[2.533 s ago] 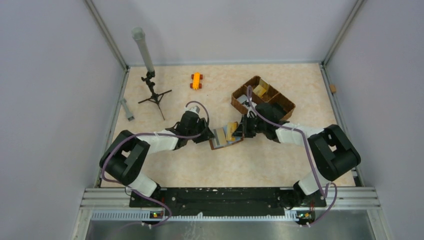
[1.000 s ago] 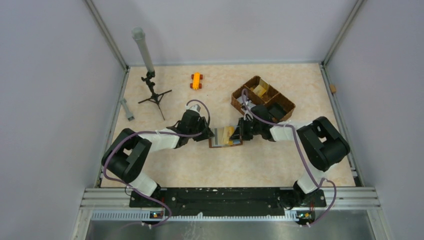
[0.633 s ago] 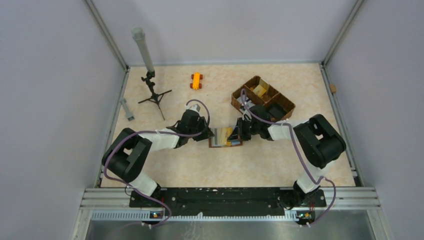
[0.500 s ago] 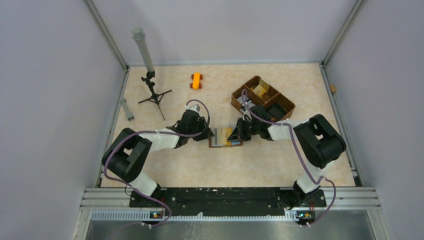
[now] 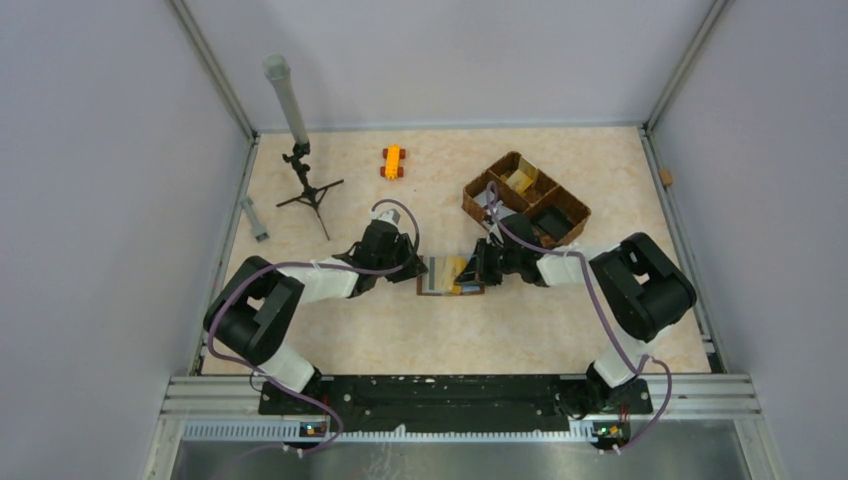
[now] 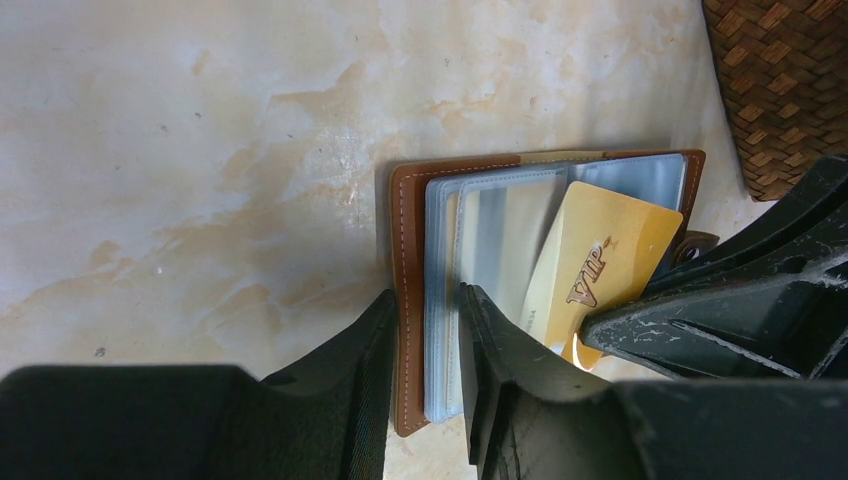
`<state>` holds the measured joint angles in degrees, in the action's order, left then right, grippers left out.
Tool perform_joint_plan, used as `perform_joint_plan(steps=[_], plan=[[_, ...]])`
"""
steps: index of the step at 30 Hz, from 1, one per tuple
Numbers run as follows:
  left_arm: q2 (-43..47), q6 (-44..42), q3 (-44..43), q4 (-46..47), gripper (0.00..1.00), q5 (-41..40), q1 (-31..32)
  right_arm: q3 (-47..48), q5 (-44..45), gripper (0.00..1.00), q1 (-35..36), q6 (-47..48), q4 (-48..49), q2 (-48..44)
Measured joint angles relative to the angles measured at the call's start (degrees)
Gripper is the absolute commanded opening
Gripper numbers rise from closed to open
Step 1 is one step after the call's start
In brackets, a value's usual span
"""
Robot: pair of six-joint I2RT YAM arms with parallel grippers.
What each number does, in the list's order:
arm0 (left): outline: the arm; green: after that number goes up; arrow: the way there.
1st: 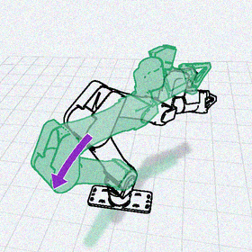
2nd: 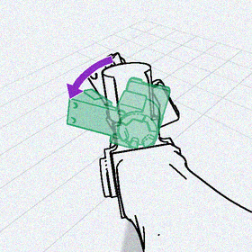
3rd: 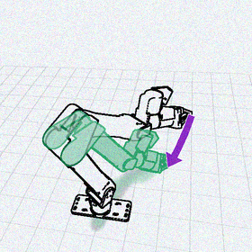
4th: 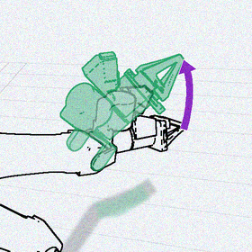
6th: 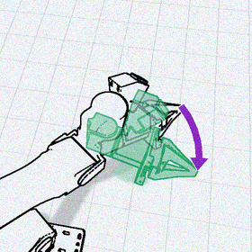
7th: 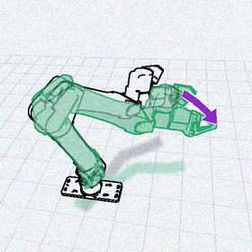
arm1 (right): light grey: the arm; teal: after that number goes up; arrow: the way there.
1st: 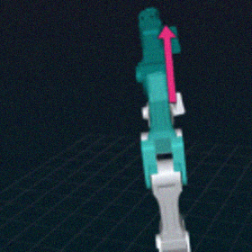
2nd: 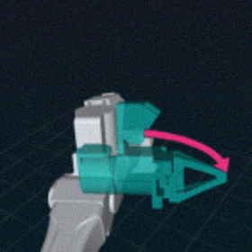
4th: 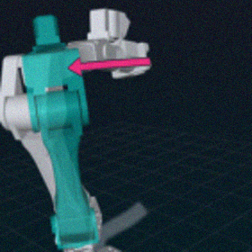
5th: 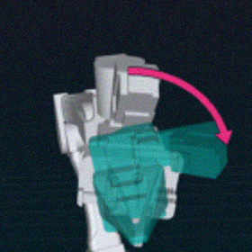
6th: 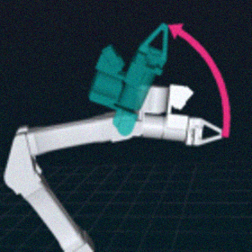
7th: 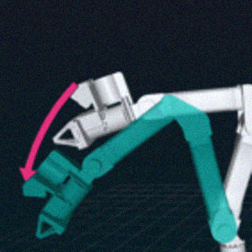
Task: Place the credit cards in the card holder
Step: Insert the credit card into the card holder.
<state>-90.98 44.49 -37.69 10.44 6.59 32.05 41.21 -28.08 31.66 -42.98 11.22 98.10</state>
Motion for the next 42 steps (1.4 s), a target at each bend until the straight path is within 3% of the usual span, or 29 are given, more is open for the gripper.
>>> perform_joint_plan(steps=[19, 37, 42], plan=[[1.27, -1.79, 4.11, 6.38, 0.33, 1.38, -0.09, -1.62, 2.36, 0.0, 0.7, -9.62, -2.16, -1.16], [1.64, -6.6, 6.36, 10.84, 0.33, 4.48, -0.87, 9.4, 2.56, 0.0, 3.06, -8.52, -13.16, 5.09], [1.64, -7.04, 6.36, 10.95, 0.31, 4.33, -1.18, 15.28, 3.5, 0.15, 4.17, -4.52, -19.85, 7.21]])
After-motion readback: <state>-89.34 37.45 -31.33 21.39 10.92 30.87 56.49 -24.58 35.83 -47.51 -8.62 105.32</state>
